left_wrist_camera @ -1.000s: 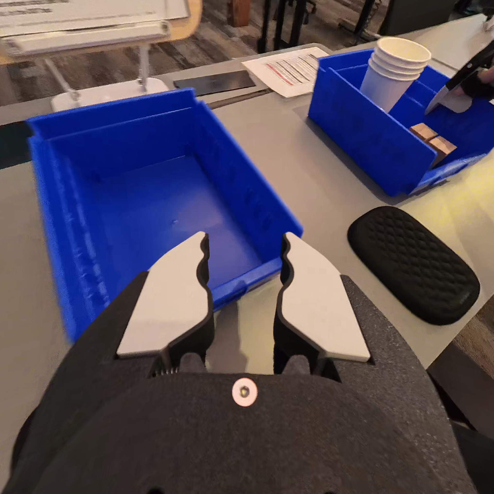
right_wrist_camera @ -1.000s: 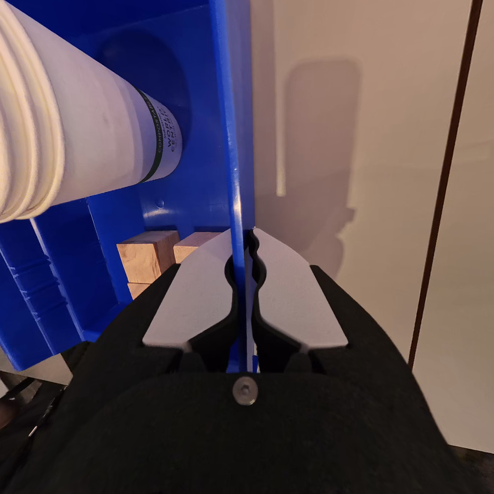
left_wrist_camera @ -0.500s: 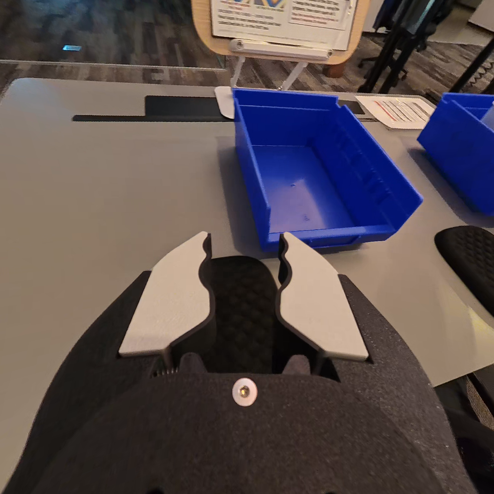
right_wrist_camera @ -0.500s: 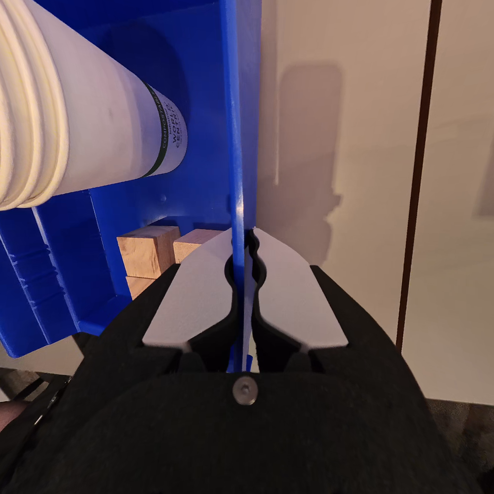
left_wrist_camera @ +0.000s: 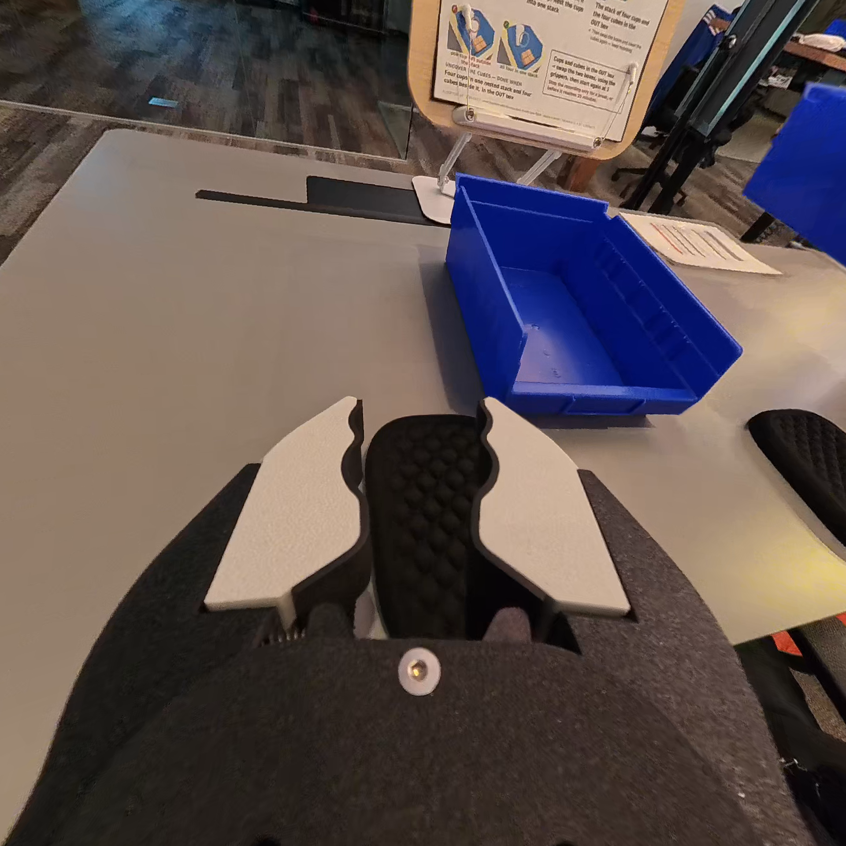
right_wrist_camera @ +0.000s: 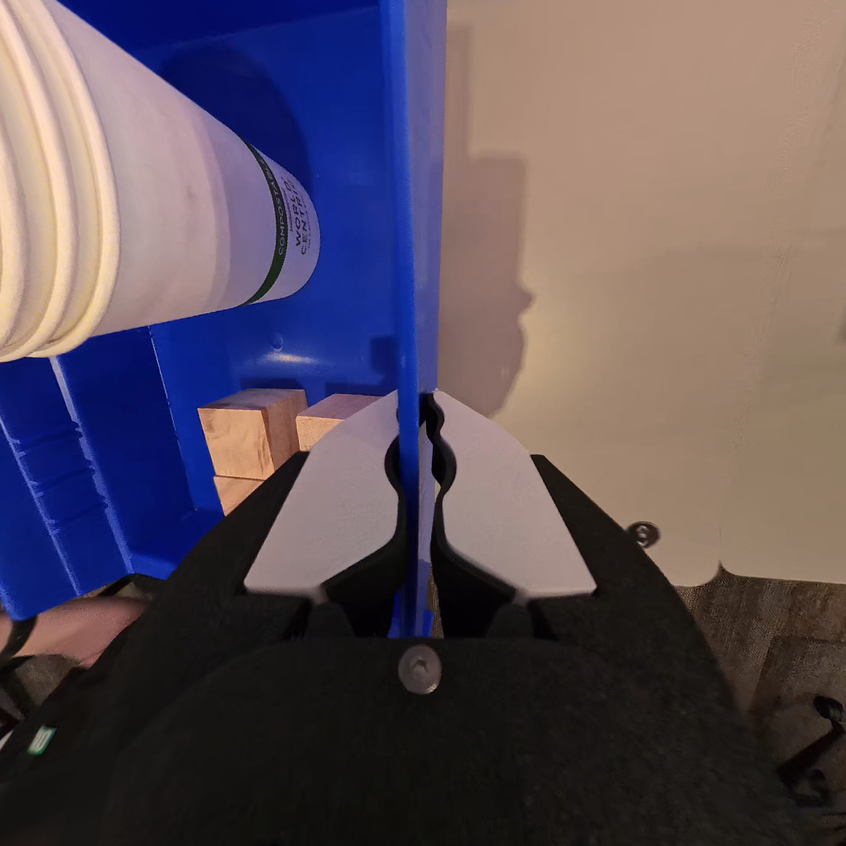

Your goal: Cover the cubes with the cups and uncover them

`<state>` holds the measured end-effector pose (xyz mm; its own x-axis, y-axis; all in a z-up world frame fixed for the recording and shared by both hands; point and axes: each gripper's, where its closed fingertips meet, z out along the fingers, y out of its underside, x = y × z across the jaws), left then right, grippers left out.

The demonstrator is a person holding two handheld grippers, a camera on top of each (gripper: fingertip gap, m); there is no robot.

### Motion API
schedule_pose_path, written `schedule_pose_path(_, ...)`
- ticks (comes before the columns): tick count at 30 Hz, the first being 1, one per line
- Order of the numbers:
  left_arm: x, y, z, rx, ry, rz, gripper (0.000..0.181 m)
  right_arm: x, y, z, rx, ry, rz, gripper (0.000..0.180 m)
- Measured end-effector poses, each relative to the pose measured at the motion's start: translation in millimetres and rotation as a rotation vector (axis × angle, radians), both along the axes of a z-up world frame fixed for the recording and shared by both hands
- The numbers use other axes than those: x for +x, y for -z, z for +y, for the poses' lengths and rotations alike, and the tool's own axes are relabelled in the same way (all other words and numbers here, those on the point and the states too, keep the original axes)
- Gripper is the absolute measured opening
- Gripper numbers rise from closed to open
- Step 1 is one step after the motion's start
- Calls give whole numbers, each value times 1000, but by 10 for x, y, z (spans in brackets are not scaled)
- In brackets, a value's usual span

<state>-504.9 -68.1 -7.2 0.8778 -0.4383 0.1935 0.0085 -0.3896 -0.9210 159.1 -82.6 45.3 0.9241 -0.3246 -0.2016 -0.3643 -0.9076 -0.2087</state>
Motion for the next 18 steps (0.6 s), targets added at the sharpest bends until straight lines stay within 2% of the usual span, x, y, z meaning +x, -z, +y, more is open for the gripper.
schedule_pose_path(4,-170,44,-86,1,-13,-20,46,-876,-234,380,13,-121,36,5)
schedule_pose_path(8,-407,40,-165,10,-45,-35,46,-1925,-318,890,45,-280,83,5)
schedule_pose_path(12,-699,-50,-194,33,-95,-43,45,-3038,-286,1360,63,-432,157,6)
schedule_pose_path(18,-1210,-213,-198,69,-194,-27,47,-4562,-44,1939,76,-603,235,6)
